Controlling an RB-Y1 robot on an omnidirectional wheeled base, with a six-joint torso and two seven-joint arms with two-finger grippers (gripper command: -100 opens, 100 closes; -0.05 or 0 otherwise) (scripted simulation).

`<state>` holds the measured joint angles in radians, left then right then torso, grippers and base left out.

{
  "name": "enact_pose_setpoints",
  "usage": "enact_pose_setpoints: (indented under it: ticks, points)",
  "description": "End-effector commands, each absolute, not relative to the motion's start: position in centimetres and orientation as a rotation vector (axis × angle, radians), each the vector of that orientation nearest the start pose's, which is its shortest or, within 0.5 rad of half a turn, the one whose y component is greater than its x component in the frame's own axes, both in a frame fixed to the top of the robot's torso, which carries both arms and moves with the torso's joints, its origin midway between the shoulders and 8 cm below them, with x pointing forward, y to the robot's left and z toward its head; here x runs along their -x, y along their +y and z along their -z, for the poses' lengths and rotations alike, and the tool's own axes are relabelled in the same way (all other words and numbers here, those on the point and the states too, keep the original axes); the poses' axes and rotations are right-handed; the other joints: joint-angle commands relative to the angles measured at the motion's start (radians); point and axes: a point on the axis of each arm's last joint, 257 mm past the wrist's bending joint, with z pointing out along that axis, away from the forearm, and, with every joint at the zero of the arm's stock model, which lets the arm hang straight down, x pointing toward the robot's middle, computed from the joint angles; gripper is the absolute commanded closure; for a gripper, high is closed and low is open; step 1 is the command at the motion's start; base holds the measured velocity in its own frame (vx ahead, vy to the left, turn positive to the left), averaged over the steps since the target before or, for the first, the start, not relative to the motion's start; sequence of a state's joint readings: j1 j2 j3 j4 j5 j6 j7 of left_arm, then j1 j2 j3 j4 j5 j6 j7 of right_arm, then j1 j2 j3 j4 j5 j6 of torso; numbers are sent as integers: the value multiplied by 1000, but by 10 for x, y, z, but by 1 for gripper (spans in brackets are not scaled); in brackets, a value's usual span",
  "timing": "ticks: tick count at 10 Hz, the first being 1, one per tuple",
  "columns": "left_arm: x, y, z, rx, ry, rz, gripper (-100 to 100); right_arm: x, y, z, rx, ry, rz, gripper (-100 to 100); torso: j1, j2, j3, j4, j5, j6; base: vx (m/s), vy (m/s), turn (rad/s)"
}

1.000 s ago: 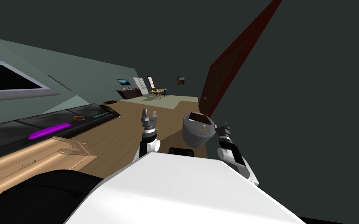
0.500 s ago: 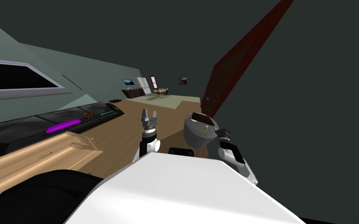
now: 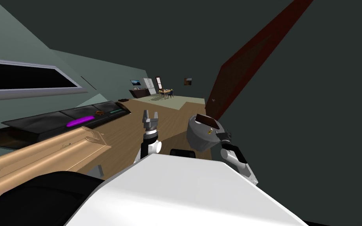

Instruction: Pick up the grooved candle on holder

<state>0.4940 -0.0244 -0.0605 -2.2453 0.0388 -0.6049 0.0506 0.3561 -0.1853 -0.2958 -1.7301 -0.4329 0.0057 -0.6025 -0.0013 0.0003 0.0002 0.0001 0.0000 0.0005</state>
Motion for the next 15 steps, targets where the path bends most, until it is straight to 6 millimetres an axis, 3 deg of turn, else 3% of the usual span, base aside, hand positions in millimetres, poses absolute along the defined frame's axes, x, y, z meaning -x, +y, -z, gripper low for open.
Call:
enact_pose_setpoints:
  ticks: [1,8,9,14,15]
  points:
    - [-334,265,-30,664,498,1450,0,-398,-476,286,-1942,343,-1428,-100,0,0,0,0,0,0,-3,-18,79]
    - [-334,265,-30,664,498,1450,0,-399,-470,357,-2281,-57,-1525,-100,-4,0,0,0,-1,0,-6,-55,139]
    - [-334,265,-30,664,498,1450,0,-400,-470,357,-2285,-71,-1533,-100,-5,0,0,0,-1,0,0,-69,55]
    - [-334,265,-30,664,498,1450,0,-403,-443,399,-2482,-422,-1597,-100,-6,0,0,0,-1,0,-6,-89,116]
    - [-334,265,-30,664,498,1450,0,-403,-443,399,-2482,-428,-1600,-100,-6,0,0,0,-1,0,-6,-78,40]
